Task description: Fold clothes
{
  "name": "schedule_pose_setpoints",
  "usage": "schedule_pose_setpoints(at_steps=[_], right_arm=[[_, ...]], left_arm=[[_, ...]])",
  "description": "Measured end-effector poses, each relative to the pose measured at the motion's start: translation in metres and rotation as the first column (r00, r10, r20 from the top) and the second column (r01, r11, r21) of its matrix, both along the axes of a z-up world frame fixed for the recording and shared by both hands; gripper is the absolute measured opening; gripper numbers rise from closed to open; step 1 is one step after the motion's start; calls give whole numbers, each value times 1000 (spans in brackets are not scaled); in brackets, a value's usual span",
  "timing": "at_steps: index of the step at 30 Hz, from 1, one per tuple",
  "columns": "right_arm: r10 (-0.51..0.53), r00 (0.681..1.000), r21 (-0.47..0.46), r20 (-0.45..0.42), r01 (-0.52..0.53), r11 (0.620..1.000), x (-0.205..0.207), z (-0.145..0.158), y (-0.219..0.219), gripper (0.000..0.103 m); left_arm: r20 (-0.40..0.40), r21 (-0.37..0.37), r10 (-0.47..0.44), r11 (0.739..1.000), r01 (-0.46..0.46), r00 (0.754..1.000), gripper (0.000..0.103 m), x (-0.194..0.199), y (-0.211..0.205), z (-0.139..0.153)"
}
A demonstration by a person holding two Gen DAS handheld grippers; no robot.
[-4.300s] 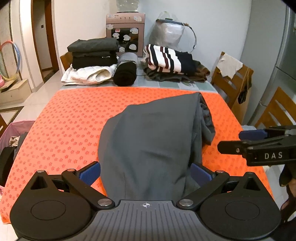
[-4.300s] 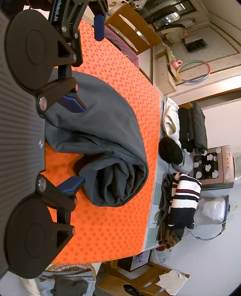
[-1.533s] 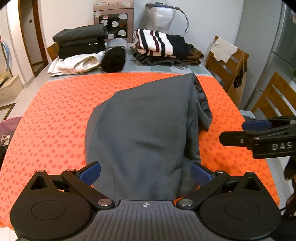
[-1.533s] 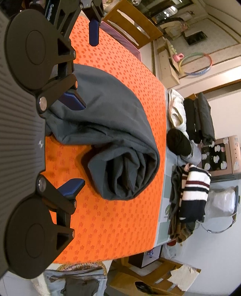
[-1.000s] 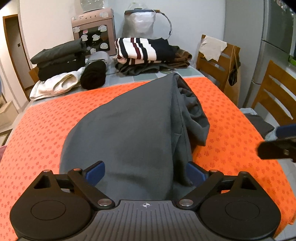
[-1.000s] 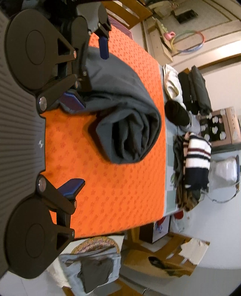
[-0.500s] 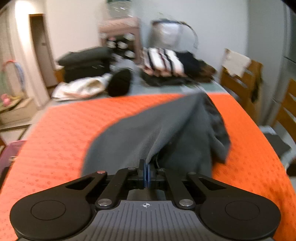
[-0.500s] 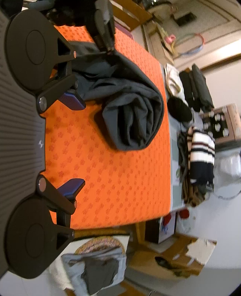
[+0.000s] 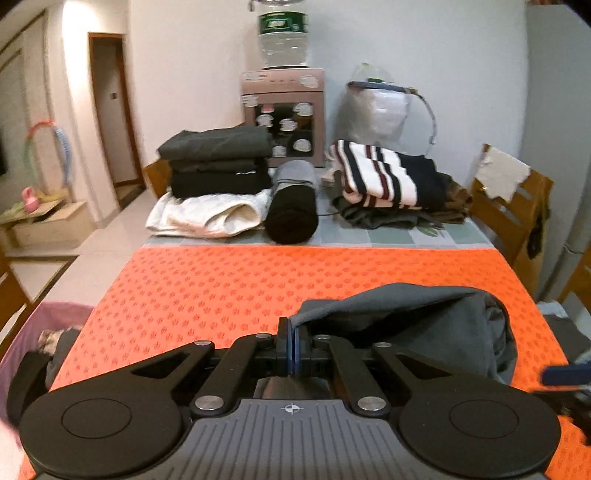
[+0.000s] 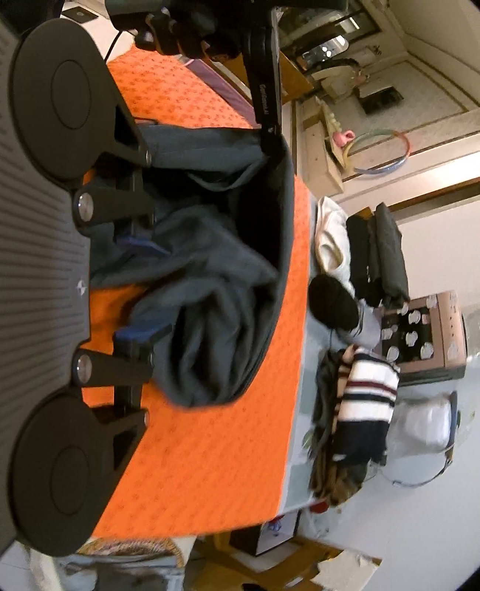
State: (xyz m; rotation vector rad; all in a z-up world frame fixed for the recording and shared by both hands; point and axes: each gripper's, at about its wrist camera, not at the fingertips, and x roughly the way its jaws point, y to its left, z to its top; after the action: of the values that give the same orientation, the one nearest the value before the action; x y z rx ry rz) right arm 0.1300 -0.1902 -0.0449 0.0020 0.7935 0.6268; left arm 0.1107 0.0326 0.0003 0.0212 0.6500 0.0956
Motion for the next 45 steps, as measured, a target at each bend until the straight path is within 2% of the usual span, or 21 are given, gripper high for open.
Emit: schedule_pose_setpoints(at_steps=[6, 7, 8, 11, 16, 20, 22, 25, 29, 31, 32, 33, 36, 38, 40, 42, 45], right_arm=[[-84, 994, -48, 64, 87, 995, 32, -4, 60, 39], [-100, 993, -54, 67, 104, 993, 38, -6, 67, 19], [-114, 991, -55, 70, 118, 991, 42, -6, 72, 14], [-143, 985, -12, 93, 144, 989, 42, 5, 75, 10], [-179, 971, 69, 156, 170, 983, 25, 58, 74, 7], [-208, 962, 129, 177, 187, 974, 10, 100, 53, 5], [-251, 956, 155, 155, 227, 961, 3, 110, 35, 5], [-313, 948, 166, 63, 299, 940, -5, 102, 9, 5], [-306, 949, 75, -79, 312, 947, -17, 51, 3, 5], [-305, 942, 31, -139, 312, 950, -23, 28, 1, 6], [-302, 943, 16, -142, 308, 951, -25, 26, 2, 6], [-300, 943, 1, -144, 304, 953, -27, 24, 4, 8], [-294, 944, -43, -152, 291, 956, -34, 18, 7, 15], [-291, 945, -69, -149, 284, 956, -37, 16, 9, 23], [-299, 947, -67, -115, 293, 954, -31, 28, 3, 38], [-308, 947, -62, -87, 304, 951, -23, 38, -4, 42], [-299, 951, -61, -80, 295, 954, -2, 37, -11, 46]], left_arm=[[-14, -24, -144, 989, 143, 990, 4, 14, 36, 1], [-11, -24, -155, 988, 154, 988, 4, 16, 41, 0], [-4, -23, -148, 989, 148, 989, 3, 18, 48, 1], [17, -25, -114, 993, 114, 993, 3, 26, 71, 6], [66, -55, -22, 998, 26, 998, 3, 33, 113, 26], [96, -92, 109, 991, -100, 989, 3, 27, 150, 48], [85, -100, 159, 984, -150, 984, 3, 21, 170, 52], [10, -82, 199, 977, -198, 980, 3, 13, 196, 44], [-146, -51, 208, 975, -218, 967, 4, 4, 216, 2], [-213, -29, 193, 979, -204, 958, 4, 0, 222, -25], [-231, -40, 194, 977, -208, 954, 5, -3, 225, -35], [-242, -44, 189, 978, -205, 952, 7, -5, 227, -43], [-252, 9, 166, 986, -169, 953, 10, -9, 224, -54], [-235, 6, 132, 991, -134, 963, 17, -15, 222, -53], [-215, -8, 114, 993, -119, 970, 37, -20, 219, -49], [-191, -22, 107, 993, -114, 976, 47, -27, 215, -45], [-173, -74, 107, 990, -121, 979, 53, -42, 209, -40]])
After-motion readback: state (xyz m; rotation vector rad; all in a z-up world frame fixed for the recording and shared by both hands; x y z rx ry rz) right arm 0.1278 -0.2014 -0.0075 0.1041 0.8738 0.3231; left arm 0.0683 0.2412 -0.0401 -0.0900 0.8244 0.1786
